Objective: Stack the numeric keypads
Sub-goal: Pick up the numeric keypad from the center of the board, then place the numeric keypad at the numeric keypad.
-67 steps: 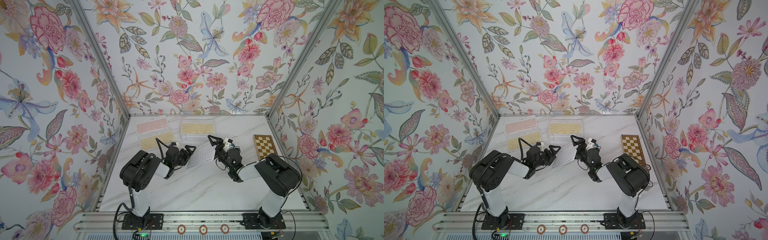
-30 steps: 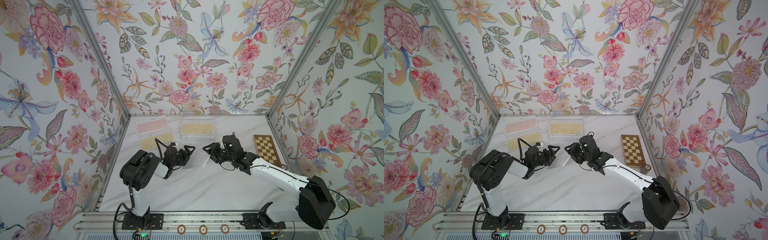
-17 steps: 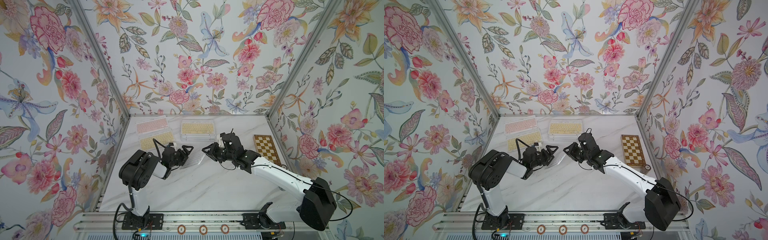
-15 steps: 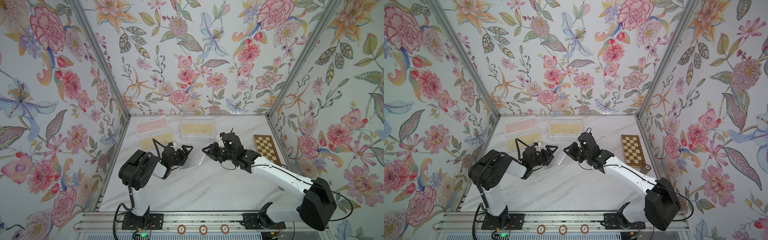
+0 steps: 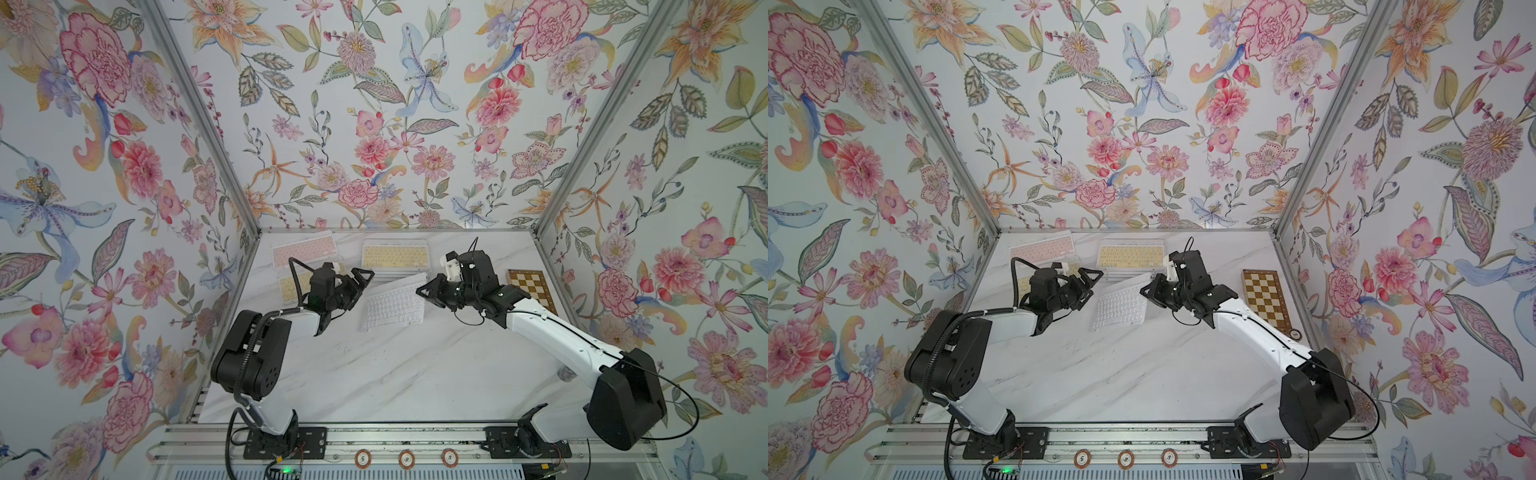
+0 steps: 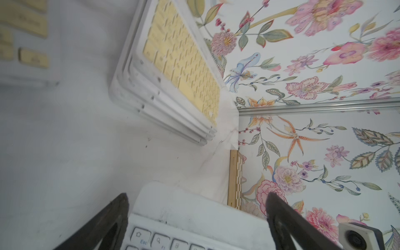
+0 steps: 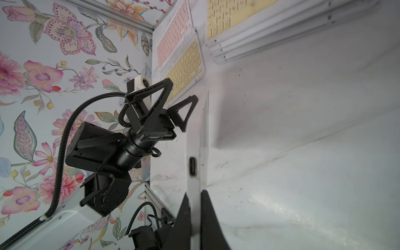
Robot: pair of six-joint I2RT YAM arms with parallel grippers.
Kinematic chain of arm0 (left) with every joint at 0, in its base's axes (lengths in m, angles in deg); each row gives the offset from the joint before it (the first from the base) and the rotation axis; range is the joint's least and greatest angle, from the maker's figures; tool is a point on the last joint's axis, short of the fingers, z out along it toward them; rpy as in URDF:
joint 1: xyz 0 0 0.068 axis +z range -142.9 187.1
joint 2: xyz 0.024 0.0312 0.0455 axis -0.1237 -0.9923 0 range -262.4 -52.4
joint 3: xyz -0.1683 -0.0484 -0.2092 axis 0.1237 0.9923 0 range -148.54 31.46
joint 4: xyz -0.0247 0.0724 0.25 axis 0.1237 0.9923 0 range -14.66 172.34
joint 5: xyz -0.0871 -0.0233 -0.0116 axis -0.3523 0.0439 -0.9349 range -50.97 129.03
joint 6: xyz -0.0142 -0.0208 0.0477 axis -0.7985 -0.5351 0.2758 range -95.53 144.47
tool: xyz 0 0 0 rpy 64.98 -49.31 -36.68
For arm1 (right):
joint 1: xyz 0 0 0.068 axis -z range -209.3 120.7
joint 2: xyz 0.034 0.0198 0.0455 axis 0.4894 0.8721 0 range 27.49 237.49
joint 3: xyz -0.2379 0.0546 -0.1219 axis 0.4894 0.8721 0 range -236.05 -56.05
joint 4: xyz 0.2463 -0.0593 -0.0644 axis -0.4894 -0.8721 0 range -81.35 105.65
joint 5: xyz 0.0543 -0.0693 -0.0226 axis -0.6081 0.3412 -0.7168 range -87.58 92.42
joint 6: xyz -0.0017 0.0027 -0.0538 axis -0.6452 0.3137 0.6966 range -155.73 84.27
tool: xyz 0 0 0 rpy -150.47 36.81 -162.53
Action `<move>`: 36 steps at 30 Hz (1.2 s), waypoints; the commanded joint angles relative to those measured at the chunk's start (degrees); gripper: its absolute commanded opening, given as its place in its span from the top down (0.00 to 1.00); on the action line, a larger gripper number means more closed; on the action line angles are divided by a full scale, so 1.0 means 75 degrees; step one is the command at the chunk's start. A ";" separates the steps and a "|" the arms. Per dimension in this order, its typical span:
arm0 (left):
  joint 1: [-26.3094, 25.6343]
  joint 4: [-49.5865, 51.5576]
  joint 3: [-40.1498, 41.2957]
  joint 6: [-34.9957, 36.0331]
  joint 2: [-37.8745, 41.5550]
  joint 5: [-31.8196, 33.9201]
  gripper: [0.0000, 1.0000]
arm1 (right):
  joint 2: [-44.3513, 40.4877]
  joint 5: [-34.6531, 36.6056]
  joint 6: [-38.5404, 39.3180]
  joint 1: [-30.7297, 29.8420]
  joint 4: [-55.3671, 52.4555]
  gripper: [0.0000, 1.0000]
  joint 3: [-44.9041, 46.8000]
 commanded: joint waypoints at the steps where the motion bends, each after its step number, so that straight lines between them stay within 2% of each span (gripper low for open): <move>1: 0.0224 0.1237 -0.0798 0.0857 0.0075 -0.0281 0.01 | 0.0349 -0.1089 0.0972 0.0468 0.0221 0.94 -0.0738; 9: 0.0395 0.2562 -0.3193 0.1854 -0.1214 -0.0298 0.01 | 0.1843 -0.2366 0.1614 0.1724 0.0855 0.94 -0.2288; 16: 0.0452 0.3376 -0.5296 0.2279 -0.2715 -0.0293 0.01 | 0.3764 -0.3471 0.1232 0.2360 0.1819 0.94 -0.3592; 27: 0.0510 0.3792 -0.6900 0.2492 -0.4280 -0.0473 0.01 | 0.5972 -0.4439 0.0900 0.2605 0.2113 0.94 -0.5490; 33: 0.0566 0.4111 -0.7407 0.2720 -0.4765 -0.0384 0.01 | 0.6666 -0.4731 0.0617 0.2626 0.2358 0.93 -0.6001; 36: 0.0603 0.4116 -0.7473 0.2709 -0.4921 -0.0354 0.01 | 0.6974 -0.4889 0.0113 0.2694 0.2933 0.93 -0.6117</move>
